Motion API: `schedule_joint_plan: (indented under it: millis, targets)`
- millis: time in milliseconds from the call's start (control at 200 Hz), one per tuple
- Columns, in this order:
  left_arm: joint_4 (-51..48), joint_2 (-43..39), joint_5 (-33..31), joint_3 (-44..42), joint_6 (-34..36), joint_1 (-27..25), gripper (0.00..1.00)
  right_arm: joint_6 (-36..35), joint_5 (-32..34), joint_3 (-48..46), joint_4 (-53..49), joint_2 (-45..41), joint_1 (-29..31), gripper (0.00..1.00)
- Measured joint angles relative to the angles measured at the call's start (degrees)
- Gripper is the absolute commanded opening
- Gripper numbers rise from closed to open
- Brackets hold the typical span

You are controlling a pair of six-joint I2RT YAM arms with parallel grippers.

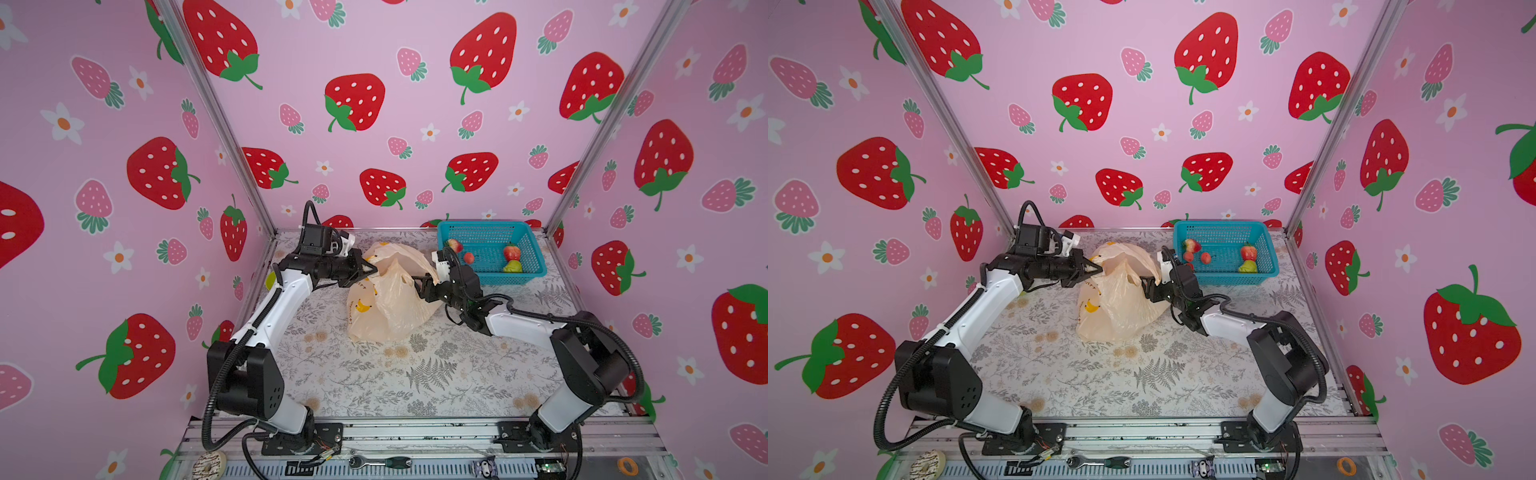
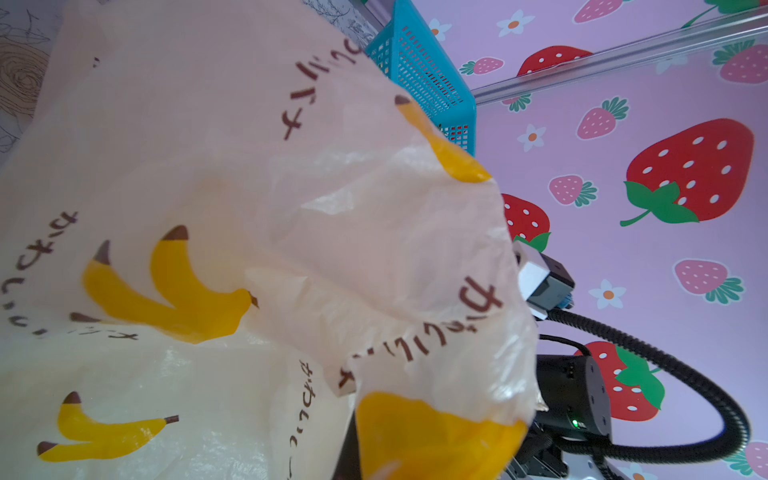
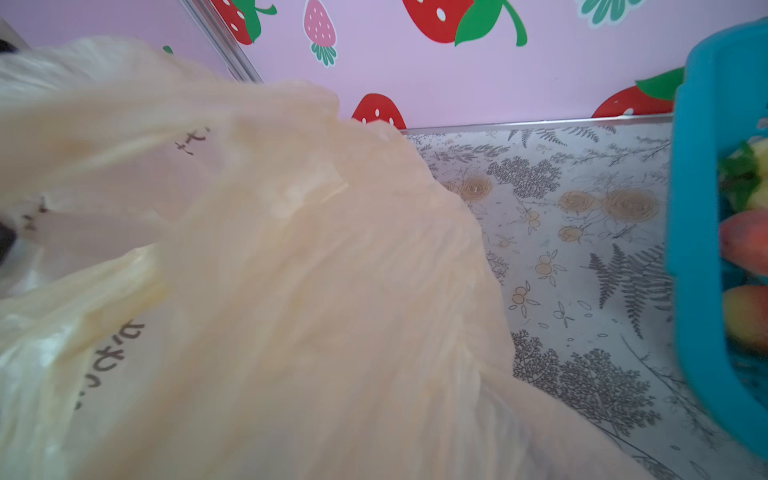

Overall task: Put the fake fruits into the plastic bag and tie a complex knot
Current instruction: 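Carry the peach with the right gripper to the bag opening, then open the right gripper to drop the peach into the bag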

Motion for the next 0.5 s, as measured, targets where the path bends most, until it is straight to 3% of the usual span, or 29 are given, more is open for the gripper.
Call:
schedule_joint_plan:
  millis: [185,500]
  targets:
    - [0.0,-0.5,-0.1,0.0,0.0,0.1,0.00,-3.5,-6.8,-1.4,-5.9,-7.8,-3.7,0.59]
    - [0.0,-0.9,-0.3,0.0,0.0,1.6,0.00,-14.9,-29.2,-2.8,-22.5,-18.0,-12.4,0.58]
